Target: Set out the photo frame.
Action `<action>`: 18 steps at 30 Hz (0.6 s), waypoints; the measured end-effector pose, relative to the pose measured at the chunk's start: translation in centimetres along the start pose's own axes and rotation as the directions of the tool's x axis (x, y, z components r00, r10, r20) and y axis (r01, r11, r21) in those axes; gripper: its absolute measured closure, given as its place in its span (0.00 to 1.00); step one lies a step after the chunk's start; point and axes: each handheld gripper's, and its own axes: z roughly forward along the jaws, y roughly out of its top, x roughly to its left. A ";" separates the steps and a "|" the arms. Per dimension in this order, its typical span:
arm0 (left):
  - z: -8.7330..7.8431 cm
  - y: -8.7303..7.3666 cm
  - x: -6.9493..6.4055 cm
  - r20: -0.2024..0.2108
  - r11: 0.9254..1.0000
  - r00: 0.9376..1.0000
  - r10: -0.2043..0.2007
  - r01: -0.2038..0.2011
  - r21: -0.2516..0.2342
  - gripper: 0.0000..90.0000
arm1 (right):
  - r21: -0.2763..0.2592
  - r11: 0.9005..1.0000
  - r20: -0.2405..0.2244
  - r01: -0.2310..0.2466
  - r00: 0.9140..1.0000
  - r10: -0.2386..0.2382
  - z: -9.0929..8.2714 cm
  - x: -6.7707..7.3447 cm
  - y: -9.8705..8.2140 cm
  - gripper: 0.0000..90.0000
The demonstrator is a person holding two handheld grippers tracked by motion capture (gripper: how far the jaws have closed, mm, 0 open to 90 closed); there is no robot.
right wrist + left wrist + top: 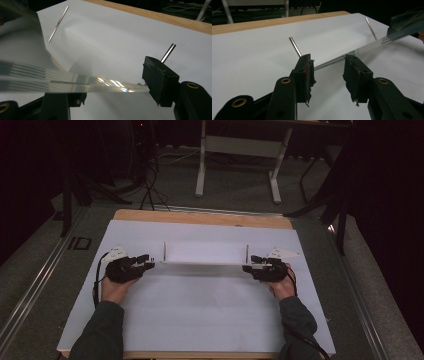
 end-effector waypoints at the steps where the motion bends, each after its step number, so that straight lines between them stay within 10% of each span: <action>1: -0.2 -0.1 -0.1 0.003 1.000 1.000 0.011 -0.011 -0.002 0.64 | 0.000 1.000 0.000 0.000 1.000 0.000 0.0 0.0 0.0 0.43; 18: 1.5 0.3 -1.7 -0.003 0.997 0.997 0.075 -0.075 -0.017 0.54 | 0.000 1.000 -0.001 0.003 1.000 -0.003 0.0 0.0 0.0 0.43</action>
